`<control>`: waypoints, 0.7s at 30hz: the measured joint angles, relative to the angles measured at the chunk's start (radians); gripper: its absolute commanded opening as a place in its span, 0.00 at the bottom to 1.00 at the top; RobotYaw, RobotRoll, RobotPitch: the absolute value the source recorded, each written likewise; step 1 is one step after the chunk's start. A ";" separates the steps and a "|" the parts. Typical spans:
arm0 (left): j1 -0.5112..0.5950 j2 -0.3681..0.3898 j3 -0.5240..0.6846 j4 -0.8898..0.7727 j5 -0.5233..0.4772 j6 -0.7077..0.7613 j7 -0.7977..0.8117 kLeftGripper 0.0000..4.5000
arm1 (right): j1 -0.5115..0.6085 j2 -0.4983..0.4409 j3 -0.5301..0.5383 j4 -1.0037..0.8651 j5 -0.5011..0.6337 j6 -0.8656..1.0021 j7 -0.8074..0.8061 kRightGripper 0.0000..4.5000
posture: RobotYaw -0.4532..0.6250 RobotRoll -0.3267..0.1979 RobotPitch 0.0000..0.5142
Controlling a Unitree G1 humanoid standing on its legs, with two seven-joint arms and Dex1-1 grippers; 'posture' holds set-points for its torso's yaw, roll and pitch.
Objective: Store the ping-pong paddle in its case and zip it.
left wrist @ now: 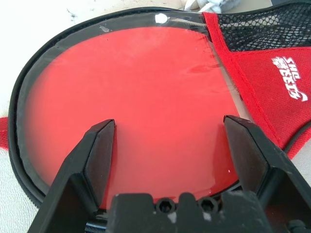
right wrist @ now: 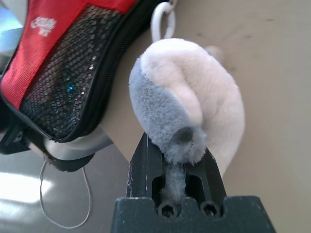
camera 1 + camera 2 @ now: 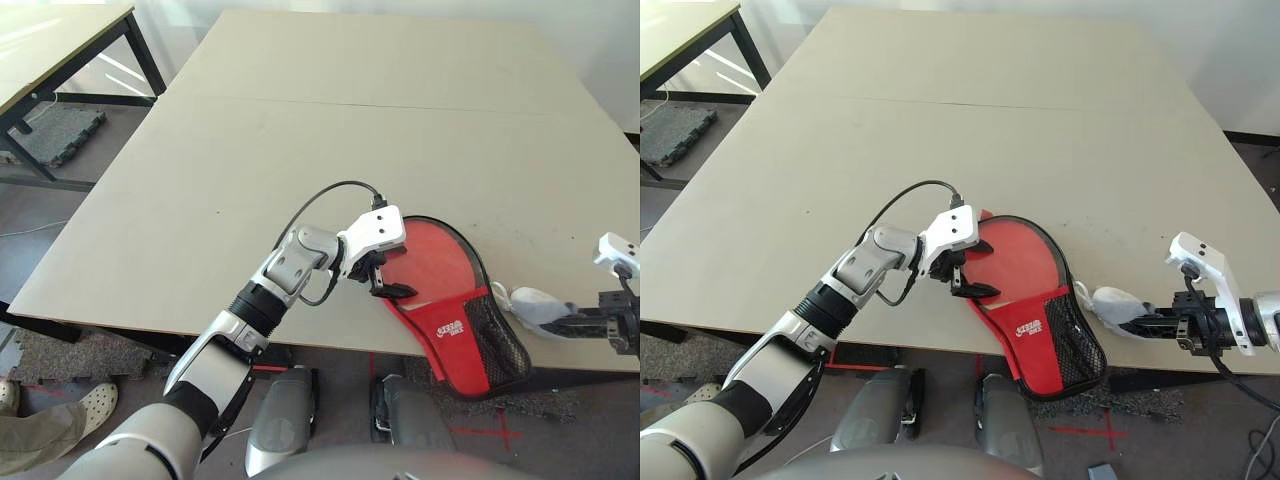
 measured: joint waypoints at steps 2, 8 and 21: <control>0.001 0.001 -0.001 0.000 0.000 0.000 0.000 1.00 | -0.042 0.007 -0.002 0.082 -0.037 -0.037 -0.039 0.02 | 0.44 0.62 0.26; 0.003 0.000 -0.007 0.000 0.000 -0.001 0.000 1.00 | -0.092 0.012 0.006 0.166 -0.097 -0.091 -0.085 0.01 | 0.44 0.62 0.26; 0.007 -0.005 -0.018 -0.003 -0.001 0.002 0.000 1.00 | 0.079 -0.044 -0.024 0.042 -0.080 -0.066 -0.004 0.01 | 0.44 0.62 0.26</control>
